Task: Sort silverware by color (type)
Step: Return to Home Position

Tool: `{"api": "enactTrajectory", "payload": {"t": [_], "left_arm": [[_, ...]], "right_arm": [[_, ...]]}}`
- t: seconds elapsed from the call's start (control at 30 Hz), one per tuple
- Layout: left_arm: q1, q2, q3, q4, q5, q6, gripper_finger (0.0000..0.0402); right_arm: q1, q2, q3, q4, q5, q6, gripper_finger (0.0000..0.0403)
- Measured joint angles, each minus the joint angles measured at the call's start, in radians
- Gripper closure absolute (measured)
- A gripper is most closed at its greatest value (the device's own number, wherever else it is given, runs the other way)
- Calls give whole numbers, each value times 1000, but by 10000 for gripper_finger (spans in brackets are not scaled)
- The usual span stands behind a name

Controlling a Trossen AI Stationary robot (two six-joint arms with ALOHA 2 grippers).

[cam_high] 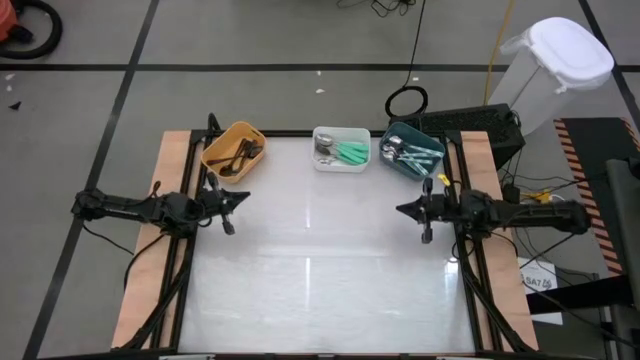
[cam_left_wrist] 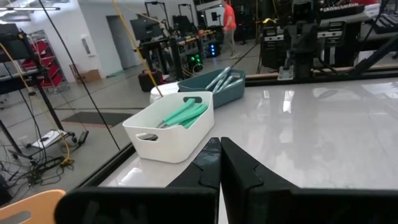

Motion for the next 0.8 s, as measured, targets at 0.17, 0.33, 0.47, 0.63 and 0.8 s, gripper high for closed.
{"api": "enactTrajectory", "payload": {"t": [0.17,0.33,0.47,0.63,0.8], "left_arm": [[0,0,0,-1,0,-3,399],[0,0,0,-2,-1,-18,399],[3,0,0,-6,70,13,399],[27,0,0,-14,170,-24,399],[31,0,1,-21,228,-66,399]], "right_arm": [[60,-10,0,-12,52,-15,397],[88,-35,0,-32,58,-47,397],[90,-47,0,-42,74,-67,397],[90,-47,0,-49,72,-82,397],[90,-47,0,-52,72,-82,397]]}}
